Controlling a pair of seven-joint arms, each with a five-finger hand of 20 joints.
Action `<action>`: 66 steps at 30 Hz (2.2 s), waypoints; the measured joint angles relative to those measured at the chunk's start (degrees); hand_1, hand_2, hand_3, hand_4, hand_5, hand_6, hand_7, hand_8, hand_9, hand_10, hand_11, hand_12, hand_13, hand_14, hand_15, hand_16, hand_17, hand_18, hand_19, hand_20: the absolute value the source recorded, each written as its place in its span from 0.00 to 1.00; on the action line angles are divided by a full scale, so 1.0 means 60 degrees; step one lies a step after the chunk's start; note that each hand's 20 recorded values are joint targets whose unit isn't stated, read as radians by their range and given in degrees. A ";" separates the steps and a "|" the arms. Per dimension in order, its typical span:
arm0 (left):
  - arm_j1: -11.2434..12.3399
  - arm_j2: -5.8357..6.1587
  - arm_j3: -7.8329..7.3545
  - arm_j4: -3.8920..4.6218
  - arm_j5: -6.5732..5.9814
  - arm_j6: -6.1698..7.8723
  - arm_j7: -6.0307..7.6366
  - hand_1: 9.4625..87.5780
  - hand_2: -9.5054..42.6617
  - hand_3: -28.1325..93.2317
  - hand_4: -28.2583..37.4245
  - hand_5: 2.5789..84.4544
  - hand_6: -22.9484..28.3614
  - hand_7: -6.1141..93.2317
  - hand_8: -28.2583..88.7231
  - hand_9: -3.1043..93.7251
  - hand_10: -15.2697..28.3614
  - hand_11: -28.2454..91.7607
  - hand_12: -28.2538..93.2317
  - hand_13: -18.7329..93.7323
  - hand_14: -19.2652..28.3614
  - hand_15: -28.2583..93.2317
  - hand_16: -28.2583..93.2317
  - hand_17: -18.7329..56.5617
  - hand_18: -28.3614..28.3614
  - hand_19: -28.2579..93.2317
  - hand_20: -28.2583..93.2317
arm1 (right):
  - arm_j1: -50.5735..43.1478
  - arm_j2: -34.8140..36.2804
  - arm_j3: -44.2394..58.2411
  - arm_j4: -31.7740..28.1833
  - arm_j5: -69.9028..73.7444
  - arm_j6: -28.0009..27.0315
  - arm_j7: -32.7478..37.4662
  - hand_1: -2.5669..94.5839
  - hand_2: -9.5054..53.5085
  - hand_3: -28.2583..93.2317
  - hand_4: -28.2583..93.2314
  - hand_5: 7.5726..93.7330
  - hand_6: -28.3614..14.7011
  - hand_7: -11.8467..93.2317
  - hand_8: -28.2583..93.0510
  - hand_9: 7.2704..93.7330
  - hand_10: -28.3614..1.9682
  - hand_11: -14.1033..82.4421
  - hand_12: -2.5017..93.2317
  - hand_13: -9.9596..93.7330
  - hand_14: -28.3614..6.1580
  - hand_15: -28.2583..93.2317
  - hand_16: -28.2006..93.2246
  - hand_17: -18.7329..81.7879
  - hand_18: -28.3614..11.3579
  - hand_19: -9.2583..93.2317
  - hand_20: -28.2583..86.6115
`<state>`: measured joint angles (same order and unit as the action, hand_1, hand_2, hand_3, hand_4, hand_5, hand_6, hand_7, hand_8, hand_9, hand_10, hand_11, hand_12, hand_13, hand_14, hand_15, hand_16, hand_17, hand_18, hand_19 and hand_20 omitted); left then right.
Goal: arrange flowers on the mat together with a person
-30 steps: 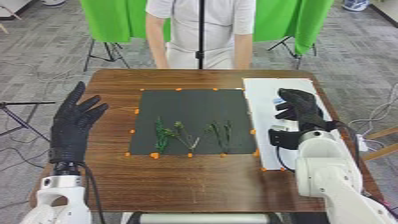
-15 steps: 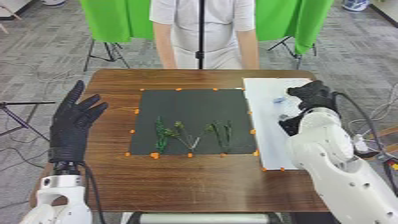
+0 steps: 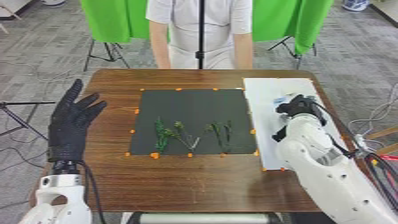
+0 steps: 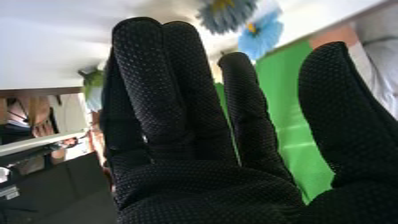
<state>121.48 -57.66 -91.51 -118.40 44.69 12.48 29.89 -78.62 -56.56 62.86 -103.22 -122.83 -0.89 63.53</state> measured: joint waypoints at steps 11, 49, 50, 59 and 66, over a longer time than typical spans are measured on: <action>-0.0031 -0.0015 -0.0013 0.0000 -0.0013 -0.0027 0.0023 0.15 0.33 0.84 0.00 0.32 0.52 0.18 0.17 0.38 0.74 0.41 0.33 0.41 0.89 0.57 0.19 0.17 0.96 0.70 0.25 | 0.0590 -0.0091 -0.0848 0.0793 -0.0654 -0.0584 0.0160 0.51 0.01 0.81 0.03 0.63 0.66 0.29 0.12 0.77 0.42 0.41 0.20 0.79 0.45 0.67 0.35 0.44 0.05 0.76 0.35; 0.0231 0.0396 -0.0193 -0.0331 -0.0288 0.0193 0.0637 0.16 0.33 0.84 0.00 0.31 0.52 0.18 0.16 0.38 0.74 0.42 0.33 0.41 0.88 0.57 0.19 0.18 0.96 0.72 0.27 | 0.2297 -0.0274 -0.3795 -0.0733 -0.1124 0.1516 -0.2166 0.70 0.00 0.73 0.00 0.84 0.68 0.38 0.23 0.99 0.77 0.25 0.41 0.91 0.74 0.60 0.48 0.51 0.42 0.78 0.37; 0.0205 0.0446 -0.0154 -0.0333 -0.0291 0.0209 0.0688 0.16 0.33 0.84 0.00 0.31 0.52 0.18 0.16 0.38 0.75 0.42 0.33 0.41 0.89 0.57 0.19 0.18 0.96 0.72 0.27 | 0.2507 -0.0406 -0.4044 -0.0652 -0.0966 0.1513 -0.2378 0.70 0.00 0.73 0.00 0.84 0.68 0.38 0.23 0.99 0.78 0.25 0.41 0.91 0.74 0.60 0.48 0.51 0.42 0.78 0.37; -0.0668 0.1018 0.0721 -0.0257 -0.0373 0.0345 0.1042 0.16 0.33 0.84 0.01 0.32 0.52 0.18 0.16 0.37 0.76 0.41 0.33 0.40 0.90 0.58 0.19 0.19 0.96 0.73 0.27 | 0.3662 -0.2056 -0.5544 0.0705 -0.0270 0.1414 -0.3685 0.69 0.00 0.73 0.00 0.83 0.70 0.40 0.22 0.98 0.79 0.25 0.41 0.91 0.74 0.60 0.48 0.51 0.46 0.75 0.38; -0.1457 0.1065 0.1070 -0.0112 -0.0416 0.0314 0.1045 0.17 0.33 0.83 0.00 0.33 0.55 0.16 0.16 0.41 0.81 0.43 0.32 0.45 0.96 0.62 0.18 0.22 0.97 0.75 0.28 | 0.3971 -0.2694 -0.6306 0.1602 0.0171 0.1306 -0.3985 0.70 0.00 0.71 0.00 0.81 0.72 0.44 0.18 0.98 0.80 0.26 0.40 0.90 0.75 0.61 0.46 0.51 0.47 0.73 0.41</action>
<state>112.74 -51.27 -85.09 -119.07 42.19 14.37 36.16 -54.80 -72.73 25.03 -93.61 -121.80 6.95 39.62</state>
